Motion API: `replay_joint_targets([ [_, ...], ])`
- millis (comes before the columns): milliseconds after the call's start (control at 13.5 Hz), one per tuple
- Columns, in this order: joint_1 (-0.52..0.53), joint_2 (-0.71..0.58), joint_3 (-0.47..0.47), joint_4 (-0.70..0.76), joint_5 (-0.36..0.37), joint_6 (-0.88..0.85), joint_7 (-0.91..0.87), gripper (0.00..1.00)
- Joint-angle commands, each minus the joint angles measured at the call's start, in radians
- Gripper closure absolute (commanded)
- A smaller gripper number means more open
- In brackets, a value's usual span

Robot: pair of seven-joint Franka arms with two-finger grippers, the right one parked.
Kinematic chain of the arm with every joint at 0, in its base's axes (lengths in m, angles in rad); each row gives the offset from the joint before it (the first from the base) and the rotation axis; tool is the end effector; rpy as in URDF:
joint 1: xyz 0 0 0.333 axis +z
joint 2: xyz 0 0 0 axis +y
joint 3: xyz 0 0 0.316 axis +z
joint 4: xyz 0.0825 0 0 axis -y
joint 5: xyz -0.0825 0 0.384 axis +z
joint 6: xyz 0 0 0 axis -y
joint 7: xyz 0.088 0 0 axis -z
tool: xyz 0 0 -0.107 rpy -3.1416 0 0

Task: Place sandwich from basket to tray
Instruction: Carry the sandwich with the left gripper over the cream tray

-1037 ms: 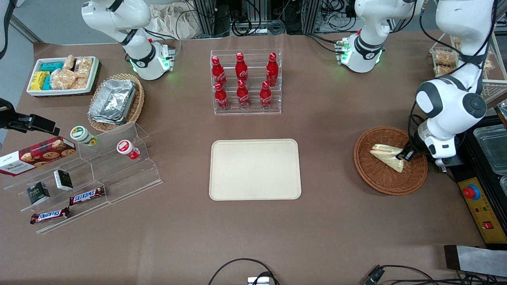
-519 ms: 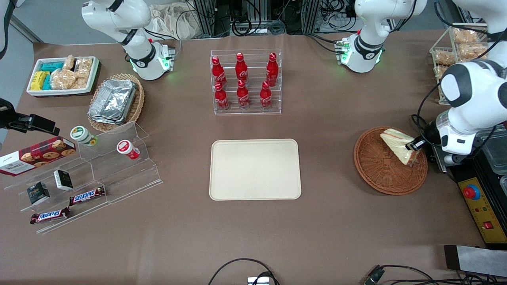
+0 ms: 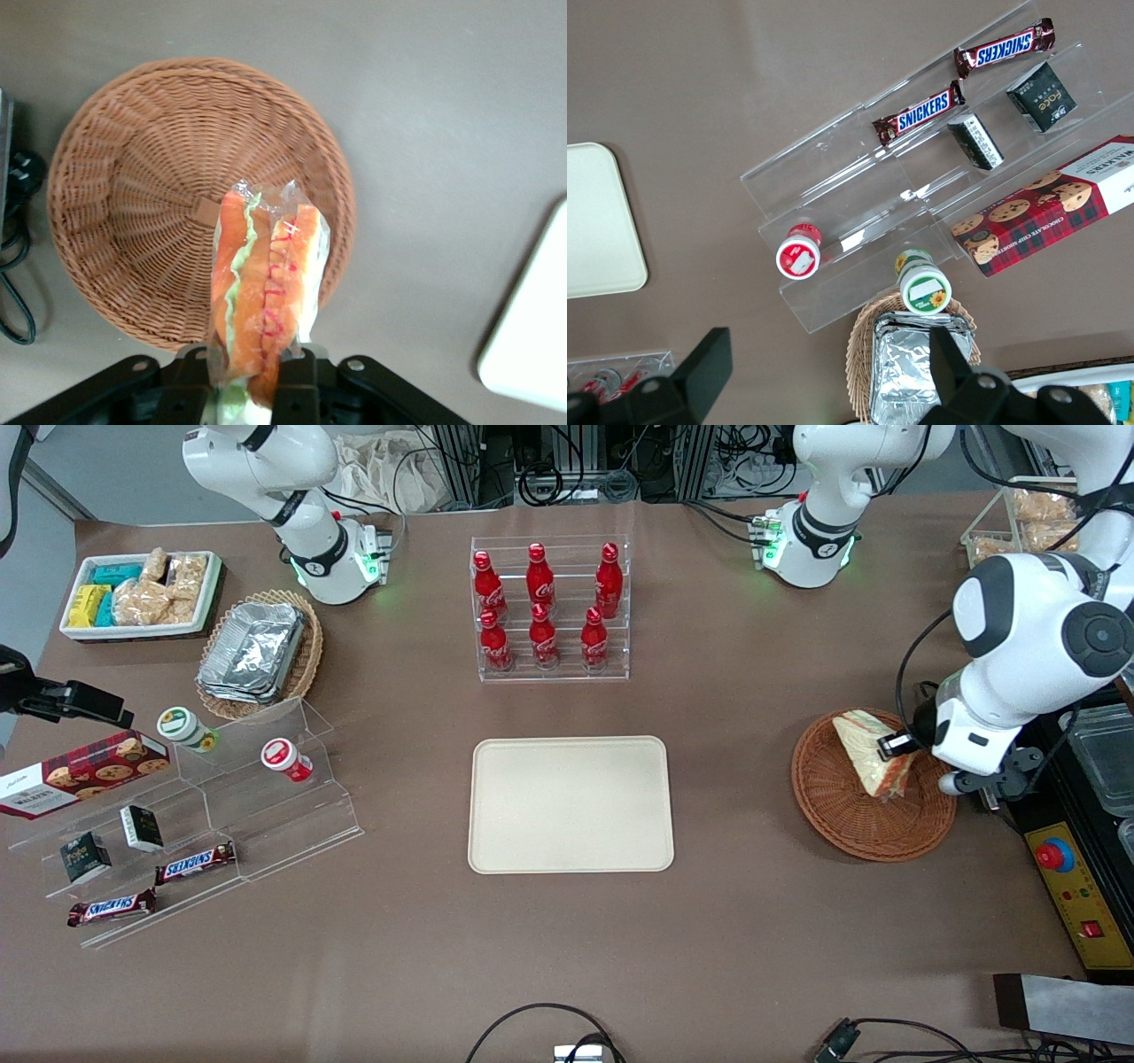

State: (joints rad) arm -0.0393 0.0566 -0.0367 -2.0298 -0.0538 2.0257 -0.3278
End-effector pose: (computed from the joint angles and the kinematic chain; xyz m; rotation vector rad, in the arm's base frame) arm 0.5546 -0.0451 0.4142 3.0735 0.4283 -0.1077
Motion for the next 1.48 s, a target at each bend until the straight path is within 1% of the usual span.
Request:
replay_joint_targets([
  [0,-0.004,0.012,-0.05,0.069,0.018,-0.053,0.038,0.78],
  [296,-0.005,0.029,-0.146,0.114,0.022,-0.053,0.035,0.78],
  [444,-0.005,0.035,-0.189,0.128,0.038,-0.051,0.032,0.78],
  [741,-0.005,0.088,-0.264,0.175,0.048,-0.048,0.021,0.78],
  [1037,-0.014,0.184,-0.351,0.27,0.109,-0.045,-0.104,0.78],
  [1259,-0.083,0.268,-0.354,0.361,0.167,-0.05,-0.218,0.78],
  [1407,-0.109,0.296,-0.354,0.388,0.17,-0.048,-0.243,0.78],
])
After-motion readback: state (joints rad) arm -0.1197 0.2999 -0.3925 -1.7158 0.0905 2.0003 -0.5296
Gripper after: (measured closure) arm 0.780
